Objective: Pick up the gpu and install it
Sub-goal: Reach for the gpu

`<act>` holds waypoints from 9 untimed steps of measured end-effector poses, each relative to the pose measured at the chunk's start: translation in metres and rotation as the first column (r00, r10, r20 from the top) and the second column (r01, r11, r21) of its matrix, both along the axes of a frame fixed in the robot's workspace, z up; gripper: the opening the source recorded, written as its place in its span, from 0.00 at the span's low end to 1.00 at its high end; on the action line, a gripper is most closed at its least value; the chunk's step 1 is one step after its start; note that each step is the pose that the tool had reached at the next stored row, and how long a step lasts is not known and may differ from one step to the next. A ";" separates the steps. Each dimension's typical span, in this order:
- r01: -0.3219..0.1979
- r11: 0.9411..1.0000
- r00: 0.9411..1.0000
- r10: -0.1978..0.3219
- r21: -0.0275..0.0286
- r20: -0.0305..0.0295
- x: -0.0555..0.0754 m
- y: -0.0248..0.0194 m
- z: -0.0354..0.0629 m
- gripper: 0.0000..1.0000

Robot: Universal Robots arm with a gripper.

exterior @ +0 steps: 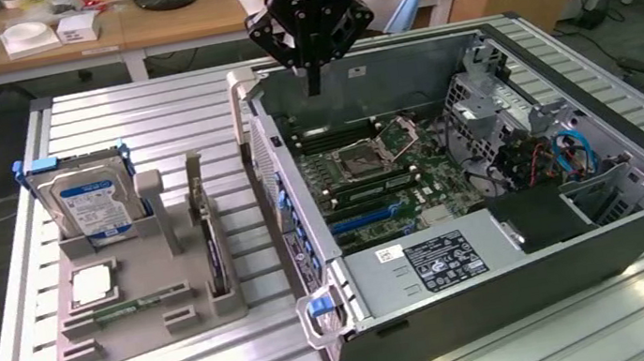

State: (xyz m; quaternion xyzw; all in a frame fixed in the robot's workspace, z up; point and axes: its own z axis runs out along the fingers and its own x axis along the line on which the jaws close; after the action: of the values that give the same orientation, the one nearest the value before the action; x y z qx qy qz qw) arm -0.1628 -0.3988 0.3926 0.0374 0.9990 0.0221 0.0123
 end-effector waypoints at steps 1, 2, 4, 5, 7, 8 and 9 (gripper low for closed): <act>0.000 1.000 1.000 0.000 0.000 0.000 -0.001 0.0000 0.0000 0.10; 0.000 1.000 1.000 0.000 0.000 0.000 -0.001 0.0000 0.0000 0.10; 0.000 1.000 1.000 0.000 0.000 0.000 -0.003 0.0000 0.0000 0.10; 0.000 1.000 1.000 0.000 0.000 0.000 -0.005 0.0000 -0.0001 0.10; 0.000 1.000 1.000 0.000 0.000 0.000 -0.007 0.0000 -0.0001 0.10; 0.000 1.000 1.000 0.000 0.000 0.000 -0.009 0.0000 -0.0002 0.10; 0.000 1.000 1.000 0.000 0.000 0.000 -0.011 0.0000 -0.0002 0.10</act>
State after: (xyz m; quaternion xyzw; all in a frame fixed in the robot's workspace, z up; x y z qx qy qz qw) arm -0.1738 -0.3989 0.3924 0.0374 0.9990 0.0221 0.0122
